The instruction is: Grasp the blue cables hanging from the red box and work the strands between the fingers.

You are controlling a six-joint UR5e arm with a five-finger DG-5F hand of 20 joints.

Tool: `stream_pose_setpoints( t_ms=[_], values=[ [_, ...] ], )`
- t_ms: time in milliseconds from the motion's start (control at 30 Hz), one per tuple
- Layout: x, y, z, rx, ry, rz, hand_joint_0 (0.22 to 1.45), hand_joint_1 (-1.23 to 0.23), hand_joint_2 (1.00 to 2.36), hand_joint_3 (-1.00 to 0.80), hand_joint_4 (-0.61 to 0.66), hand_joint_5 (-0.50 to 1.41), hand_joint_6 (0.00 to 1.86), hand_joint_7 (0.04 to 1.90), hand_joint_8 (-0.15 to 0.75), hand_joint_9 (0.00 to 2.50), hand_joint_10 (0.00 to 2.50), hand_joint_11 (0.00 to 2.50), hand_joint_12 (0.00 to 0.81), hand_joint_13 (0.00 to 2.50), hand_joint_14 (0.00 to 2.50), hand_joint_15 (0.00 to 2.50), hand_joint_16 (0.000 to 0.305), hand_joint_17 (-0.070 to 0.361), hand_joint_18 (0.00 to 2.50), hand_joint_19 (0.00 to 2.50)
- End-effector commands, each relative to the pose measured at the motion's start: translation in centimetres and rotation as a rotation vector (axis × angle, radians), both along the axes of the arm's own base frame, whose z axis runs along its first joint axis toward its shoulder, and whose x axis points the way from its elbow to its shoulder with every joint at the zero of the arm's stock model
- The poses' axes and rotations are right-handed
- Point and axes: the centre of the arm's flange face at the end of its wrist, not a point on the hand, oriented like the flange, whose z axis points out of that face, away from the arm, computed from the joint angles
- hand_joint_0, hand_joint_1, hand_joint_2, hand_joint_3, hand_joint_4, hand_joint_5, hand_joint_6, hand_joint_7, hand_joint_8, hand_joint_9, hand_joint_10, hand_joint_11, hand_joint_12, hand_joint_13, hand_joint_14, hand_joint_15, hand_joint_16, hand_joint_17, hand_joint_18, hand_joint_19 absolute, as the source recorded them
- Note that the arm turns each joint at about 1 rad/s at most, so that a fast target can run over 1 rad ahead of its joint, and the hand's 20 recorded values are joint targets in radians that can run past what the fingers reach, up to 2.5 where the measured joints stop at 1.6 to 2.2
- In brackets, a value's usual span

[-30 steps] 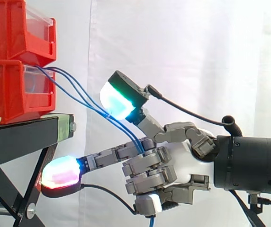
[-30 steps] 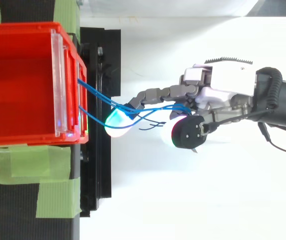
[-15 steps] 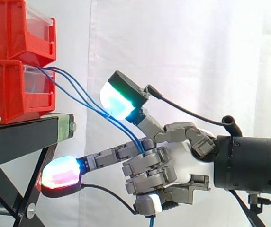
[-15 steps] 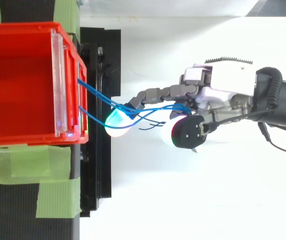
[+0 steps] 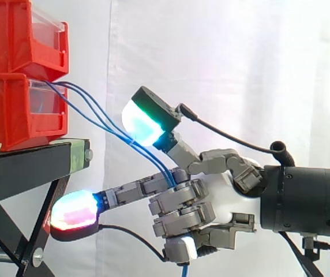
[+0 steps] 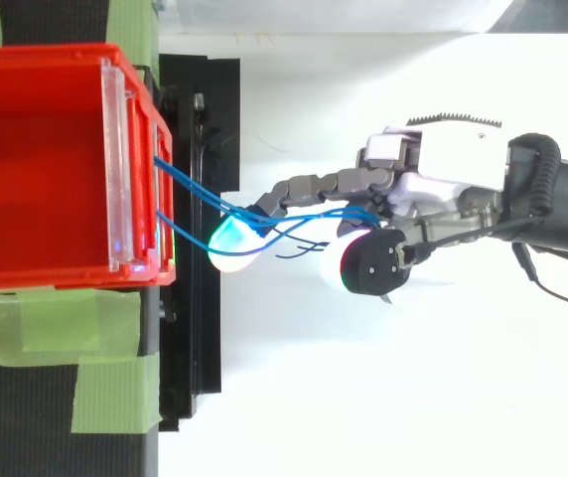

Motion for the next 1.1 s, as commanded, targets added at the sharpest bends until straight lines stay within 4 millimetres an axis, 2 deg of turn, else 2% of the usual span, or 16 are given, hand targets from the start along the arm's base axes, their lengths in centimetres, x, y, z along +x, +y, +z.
stream_pose_setpoints(
  t_ms=[0, 1067],
  values=[
    [0.0, 0.0, 0.0, 0.0, 0.0, 0.0, 0.71, -0.53, 1.0, -1.0, 0.4, 0.21, 0.01, 0.74, 0.48, 1.74, 2.5, 2.5, 0.594, 1.94, 2.5, 1.62, 0.257, 0.193, 2.5, 0.58],
    [0.0, 0.0, 0.0, 0.0, 0.0, 0.0, 0.71, -0.53, 1.0, -1.0, 0.4, 0.22, 0.01, 0.74, 0.478, 1.74, 2.5, 2.5, 0.586, 1.94, 2.5, 1.6, 0.255, 0.191, 2.5, 0.58]
  ],
)
